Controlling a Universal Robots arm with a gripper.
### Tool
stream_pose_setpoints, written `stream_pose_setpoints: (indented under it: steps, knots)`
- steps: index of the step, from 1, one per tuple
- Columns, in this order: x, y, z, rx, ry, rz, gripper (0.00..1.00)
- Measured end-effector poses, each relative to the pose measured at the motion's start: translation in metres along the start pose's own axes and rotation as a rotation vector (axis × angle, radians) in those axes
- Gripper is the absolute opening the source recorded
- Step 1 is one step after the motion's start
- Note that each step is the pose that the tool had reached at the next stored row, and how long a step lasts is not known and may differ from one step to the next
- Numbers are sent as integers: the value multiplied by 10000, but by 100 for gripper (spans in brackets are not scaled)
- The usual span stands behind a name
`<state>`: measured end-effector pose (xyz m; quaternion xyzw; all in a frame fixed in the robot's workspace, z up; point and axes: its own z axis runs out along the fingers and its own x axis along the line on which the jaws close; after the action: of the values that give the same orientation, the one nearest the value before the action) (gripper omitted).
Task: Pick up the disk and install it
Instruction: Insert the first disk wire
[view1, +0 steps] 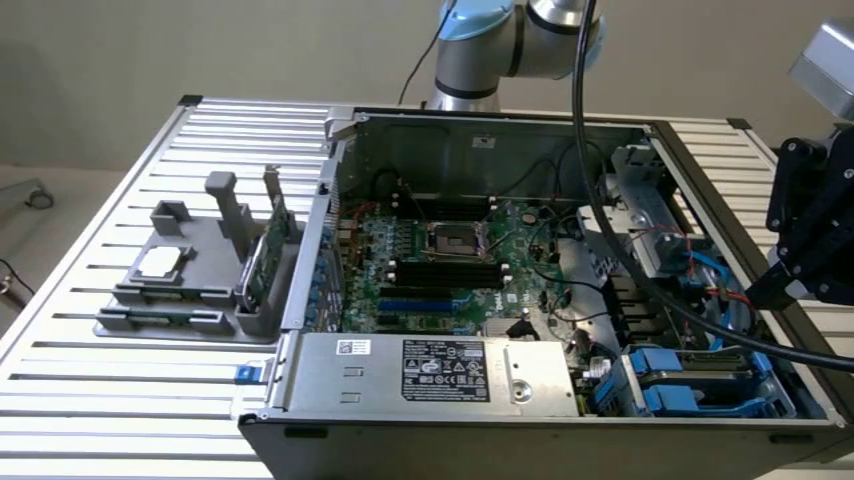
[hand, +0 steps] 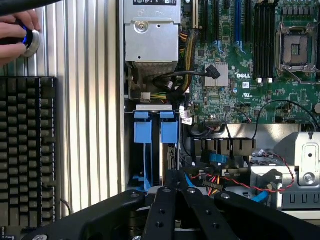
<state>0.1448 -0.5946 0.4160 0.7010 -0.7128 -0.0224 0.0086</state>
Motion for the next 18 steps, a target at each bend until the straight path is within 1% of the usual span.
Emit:
stream_pose_setpoints:
  steps: [2, 3, 4, 7, 8, 9, 10, 11, 13, 18]
  knots:
    - [0, 0, 0, 0, 0, 0, 12]
    - [0, 0, 0, 0, 0, 0, 17]
    - [0, 0, 0, 0, 0, 0, 17]
    - [0, 1, 0, -1, 0, 8, 36]
    - [0, 2, 0, 0, 0, 19, 36]
    - [0, 3, 0, 0, 0, 35, 42]
    - [0, 4, 0, 0, -2, 64, 42]
    - [0, 4, 1, 2, -6, 127, 48]
    - [-1, 5, 10, 7, -18, 406, 48]
    - [0, 3, 50, 25, -58, 1303, 48]
